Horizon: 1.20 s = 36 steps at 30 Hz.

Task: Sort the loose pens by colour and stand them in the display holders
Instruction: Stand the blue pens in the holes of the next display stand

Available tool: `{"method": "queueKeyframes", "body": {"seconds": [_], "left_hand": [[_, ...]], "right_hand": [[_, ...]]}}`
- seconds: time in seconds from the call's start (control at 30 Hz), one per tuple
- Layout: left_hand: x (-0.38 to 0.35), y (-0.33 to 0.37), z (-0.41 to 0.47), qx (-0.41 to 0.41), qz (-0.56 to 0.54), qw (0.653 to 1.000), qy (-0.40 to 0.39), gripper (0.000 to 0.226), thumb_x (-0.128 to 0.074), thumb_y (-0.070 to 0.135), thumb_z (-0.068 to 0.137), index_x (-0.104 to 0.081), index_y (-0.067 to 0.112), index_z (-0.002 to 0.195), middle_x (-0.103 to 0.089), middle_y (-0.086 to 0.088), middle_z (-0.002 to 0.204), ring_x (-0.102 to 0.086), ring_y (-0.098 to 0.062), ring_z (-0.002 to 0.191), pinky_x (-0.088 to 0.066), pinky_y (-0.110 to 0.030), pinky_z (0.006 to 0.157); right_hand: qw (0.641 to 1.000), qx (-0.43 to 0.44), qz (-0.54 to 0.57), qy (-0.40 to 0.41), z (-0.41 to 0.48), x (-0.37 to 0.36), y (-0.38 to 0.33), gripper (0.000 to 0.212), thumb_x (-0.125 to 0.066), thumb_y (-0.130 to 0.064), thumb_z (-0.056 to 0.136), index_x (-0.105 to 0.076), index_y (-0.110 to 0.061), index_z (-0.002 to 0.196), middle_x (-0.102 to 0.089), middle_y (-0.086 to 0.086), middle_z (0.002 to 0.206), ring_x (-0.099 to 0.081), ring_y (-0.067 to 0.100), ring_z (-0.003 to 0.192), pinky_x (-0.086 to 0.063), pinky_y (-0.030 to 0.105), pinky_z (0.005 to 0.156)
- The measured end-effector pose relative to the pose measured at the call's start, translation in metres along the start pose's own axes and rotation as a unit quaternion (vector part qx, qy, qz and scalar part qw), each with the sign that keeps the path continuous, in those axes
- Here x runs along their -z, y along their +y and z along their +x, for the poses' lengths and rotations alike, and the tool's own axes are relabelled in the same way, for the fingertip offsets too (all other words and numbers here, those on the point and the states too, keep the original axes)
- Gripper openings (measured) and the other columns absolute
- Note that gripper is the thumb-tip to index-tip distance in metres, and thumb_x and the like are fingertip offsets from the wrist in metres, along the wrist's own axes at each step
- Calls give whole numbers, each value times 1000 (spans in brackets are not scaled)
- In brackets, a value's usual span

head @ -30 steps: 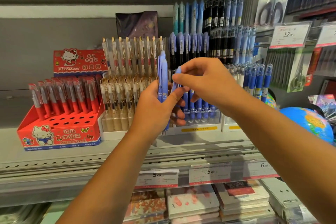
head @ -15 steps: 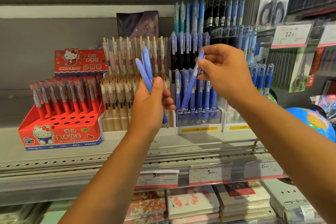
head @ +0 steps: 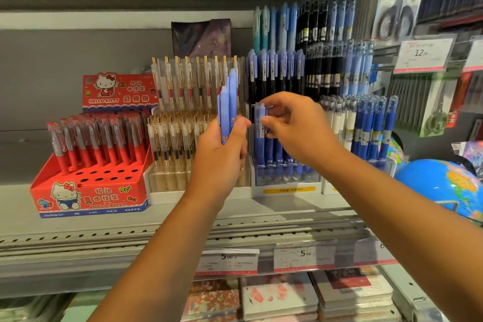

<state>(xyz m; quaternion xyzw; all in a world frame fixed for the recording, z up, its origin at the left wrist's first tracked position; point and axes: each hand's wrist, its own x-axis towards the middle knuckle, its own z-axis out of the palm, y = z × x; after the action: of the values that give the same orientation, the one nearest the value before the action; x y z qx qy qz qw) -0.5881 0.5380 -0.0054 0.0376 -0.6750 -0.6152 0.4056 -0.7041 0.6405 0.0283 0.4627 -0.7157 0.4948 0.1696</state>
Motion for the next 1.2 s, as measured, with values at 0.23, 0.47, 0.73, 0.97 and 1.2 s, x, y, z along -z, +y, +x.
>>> {"method": "queueKeyframes", "body": {"seconds": [0.23, 0.47, 0.73, 0.97, 1.2], "left_hand": [[1, -2, 2, 38, -109, 992, -52, 17, -44, 25, 93, -53, 17, 104, -49, 2, 60, -29, -10, 40, -23, -19, 38], [-1, -1, -1, 0, -53, 997, -61, 12, -41, 22, 106, -52, 21, 110, -61, 2, 68, -43, -14, 47, -33, -25, 39], [-3, 4, -5, -28, -53, 993, -105, 17, -42, 19, 105, -58, 19, 111, -71, -6, 79, -63, -20, 56, -53, -30, 50], [-4, 4, -5, 1, -49, 991, -123, 21, -44, 18, 104, -60, 20, 117, -75, -6, 89, -72, -25, 78, -62, -37, 68], [-2, 0, -1, -49, 1, 998, -48, 17, -48, 12, 103, -63, 19, 103, -74, 5, 85, -72, -15, 86, -59, -29, 77]], "right_hand": [[997, 4, -76, -19, 2, -2, 0, 26, -67, -18, 92, -64, -12, 117, -57, -9, 89, -59, 11, 84, -56, 34, 81], [993, 20, -116, -7, -3, 5, -2, 19, -65, -27, 93, -66, -18, 109, -62, -14, 80, -61, 5, 75, -51, 23, 70], [953, -60, 296, -5, -5, 17, -29, 19, -65, -10, 92, -67, -15, 110, -74, 6, 99, -71, 13, 85, -56, 24, 66], [956, -33, 291, 13, -7, 19, -30, 22, -71, -5, 87, -65, -18, 104, -73, 0, 84, -73, 16, 82, -56, 23, 67], [964, -19, 261, 54, 0, 37, -17, 23, -70, -7, 89, -61, -12, 109, -64, 6, 89, -74, 21, 80, -60, 30, 68]]}}
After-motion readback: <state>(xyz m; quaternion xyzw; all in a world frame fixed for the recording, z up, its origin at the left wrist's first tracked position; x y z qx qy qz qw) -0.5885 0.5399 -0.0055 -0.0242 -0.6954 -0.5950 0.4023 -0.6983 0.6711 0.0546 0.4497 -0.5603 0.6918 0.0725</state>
